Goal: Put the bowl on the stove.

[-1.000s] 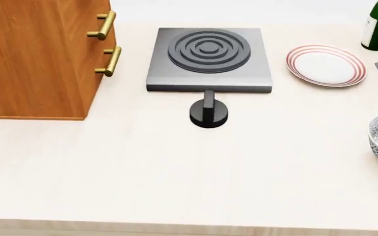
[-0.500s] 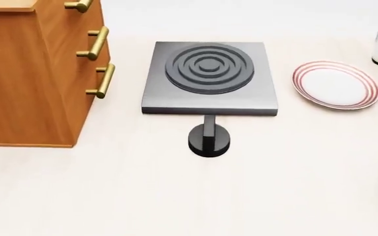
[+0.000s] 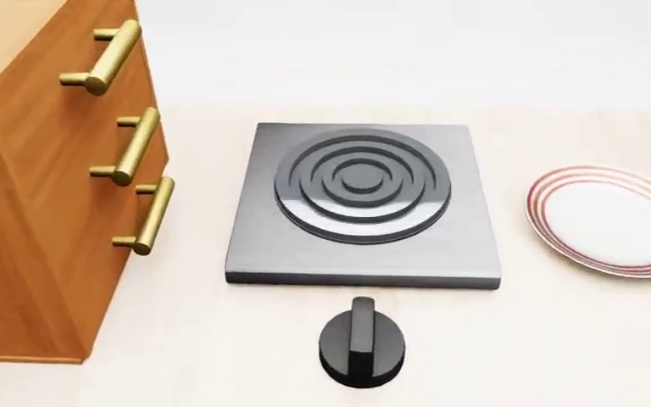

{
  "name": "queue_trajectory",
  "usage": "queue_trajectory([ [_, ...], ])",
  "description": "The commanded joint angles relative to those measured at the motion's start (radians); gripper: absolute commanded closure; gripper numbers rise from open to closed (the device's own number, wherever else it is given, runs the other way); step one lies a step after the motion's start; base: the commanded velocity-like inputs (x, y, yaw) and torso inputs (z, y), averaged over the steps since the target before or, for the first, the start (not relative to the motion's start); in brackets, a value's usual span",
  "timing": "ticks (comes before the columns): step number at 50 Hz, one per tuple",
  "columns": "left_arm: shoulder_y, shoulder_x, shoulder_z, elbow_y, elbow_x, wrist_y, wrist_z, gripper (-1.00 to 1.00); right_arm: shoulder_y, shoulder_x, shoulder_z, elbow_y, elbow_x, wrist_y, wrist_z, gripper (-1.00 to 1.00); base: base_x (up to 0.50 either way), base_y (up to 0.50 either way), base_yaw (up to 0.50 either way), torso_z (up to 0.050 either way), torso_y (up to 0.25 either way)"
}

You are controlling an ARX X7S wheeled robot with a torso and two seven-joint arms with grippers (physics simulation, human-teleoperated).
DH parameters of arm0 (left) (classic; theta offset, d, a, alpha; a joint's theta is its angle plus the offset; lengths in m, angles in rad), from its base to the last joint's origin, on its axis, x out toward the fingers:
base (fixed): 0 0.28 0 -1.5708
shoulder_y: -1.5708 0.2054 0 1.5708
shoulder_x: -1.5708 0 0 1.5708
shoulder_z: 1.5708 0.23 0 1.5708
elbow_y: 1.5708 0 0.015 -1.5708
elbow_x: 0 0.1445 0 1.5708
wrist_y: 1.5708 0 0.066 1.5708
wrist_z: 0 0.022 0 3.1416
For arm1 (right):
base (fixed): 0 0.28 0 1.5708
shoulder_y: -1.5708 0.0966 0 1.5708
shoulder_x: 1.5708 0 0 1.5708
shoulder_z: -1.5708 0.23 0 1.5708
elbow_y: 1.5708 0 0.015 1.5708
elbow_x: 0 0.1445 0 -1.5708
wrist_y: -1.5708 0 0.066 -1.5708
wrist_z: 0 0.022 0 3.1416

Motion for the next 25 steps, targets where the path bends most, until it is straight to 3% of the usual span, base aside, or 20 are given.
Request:
queue_trajectory([
  [1,0.005,0.013,-0.005,-0.006,0.048,0.006,0.008,-1.0,-0.009,-0.014,0.012,-0.002,-0.036,-0.011,-0.02,-1.0,0.5,0.0,0.0,0.0,0.0],
  [25,0.014,0.008,0.003,-0.011,0.049,0.021,0.005,-1.0,-0.012,0.023,0.018,-0.003,0.003,0.019,-0.015,-1.0,0.5,0.01,0.0,0.0,0.0],
])
